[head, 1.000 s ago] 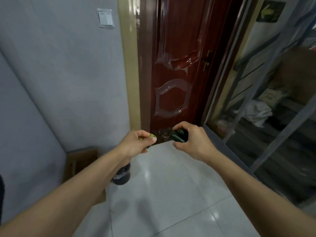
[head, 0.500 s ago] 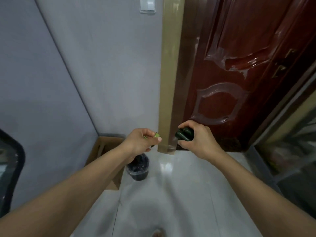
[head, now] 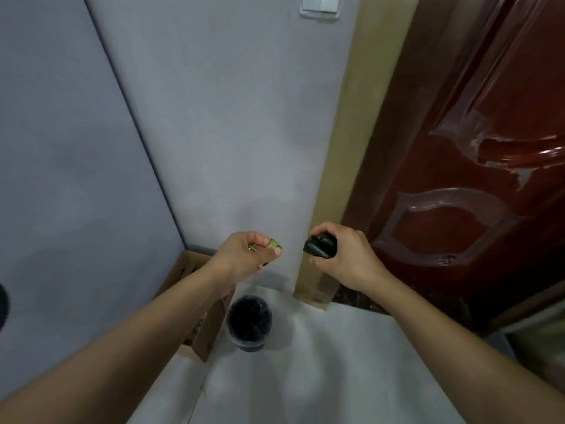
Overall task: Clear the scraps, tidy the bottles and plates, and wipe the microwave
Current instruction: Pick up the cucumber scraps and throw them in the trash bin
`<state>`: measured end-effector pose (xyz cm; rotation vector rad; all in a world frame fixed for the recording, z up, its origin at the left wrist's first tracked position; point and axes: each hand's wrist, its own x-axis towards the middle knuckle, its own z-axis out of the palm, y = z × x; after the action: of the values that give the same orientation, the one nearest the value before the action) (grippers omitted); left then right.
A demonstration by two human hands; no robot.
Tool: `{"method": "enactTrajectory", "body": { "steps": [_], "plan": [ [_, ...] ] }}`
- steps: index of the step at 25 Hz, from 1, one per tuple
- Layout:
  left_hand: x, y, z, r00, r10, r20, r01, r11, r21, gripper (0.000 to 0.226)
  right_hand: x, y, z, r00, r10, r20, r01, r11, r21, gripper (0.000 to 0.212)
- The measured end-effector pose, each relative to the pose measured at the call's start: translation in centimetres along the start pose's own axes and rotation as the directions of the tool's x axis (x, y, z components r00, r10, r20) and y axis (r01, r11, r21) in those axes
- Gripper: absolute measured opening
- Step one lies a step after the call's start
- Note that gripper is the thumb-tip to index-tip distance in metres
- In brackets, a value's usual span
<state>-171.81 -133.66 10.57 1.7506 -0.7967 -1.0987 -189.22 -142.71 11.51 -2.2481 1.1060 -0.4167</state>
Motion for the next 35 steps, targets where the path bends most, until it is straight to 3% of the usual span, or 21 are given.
{"method": "enactTrajectory", "body": {
  "steps": [5, 9, 14, 20, 25, 35],
  "plan": [
    [4.0, -0.5, -1.3, 0.994, -0.034, -0.103, 0.029, 0.998, -0.047, 0.024, 7.6, 0.7, 1.9, 0.984, -0.119, 0.129, 0.117, 0.993, 0.025, 0.037],
    [7.4, -0.9, -1.0, 0.959, -0.102, -0.263, 0.079, 0.992, -0.098, 0.011, 13.6, 2.5, 3.7, 0.936, -0.265, 0.229, 0.249, 0.964, 0.098, 0.036],
    [10.9, -1.5, 1.4, 0.878, -0.228, -0.421, 0.157, 0.968, -0.197, 0.01, 20.4, 5.4, 5.0, 0.822, -0.401, 0.404, 0.366, 0.916, 0.166, 0.037],
    [12.4, -2.9, 4.2, 0.715, -0.413, -0.564, 0.226, 0.9, -0.373, 0.013, 24.8, 7.8, 7.1, 0.663, -0.514, 0.544, 0.451, 0.854, 0.258, 0.032],
    [12.8, -5.6, 5.2, 0.613, -0.5, -0.612, 0.253, 0.858, -0.447, 0.014, 25.6, 8.2, 10.6, 0.57, -0.573, 0.589, 0.503, 0.81, 0.303, 0.034],
    [15.6, -16.1, 6.8, 0.61, -0.545, -0.575, 0.293, 0.83, -0.475, 0.01, 24.8, 13.3, 19.0, 0.542, -0.53, 0.652, 0.511, 0.824, 0.245, 0.039]
  ]
}}
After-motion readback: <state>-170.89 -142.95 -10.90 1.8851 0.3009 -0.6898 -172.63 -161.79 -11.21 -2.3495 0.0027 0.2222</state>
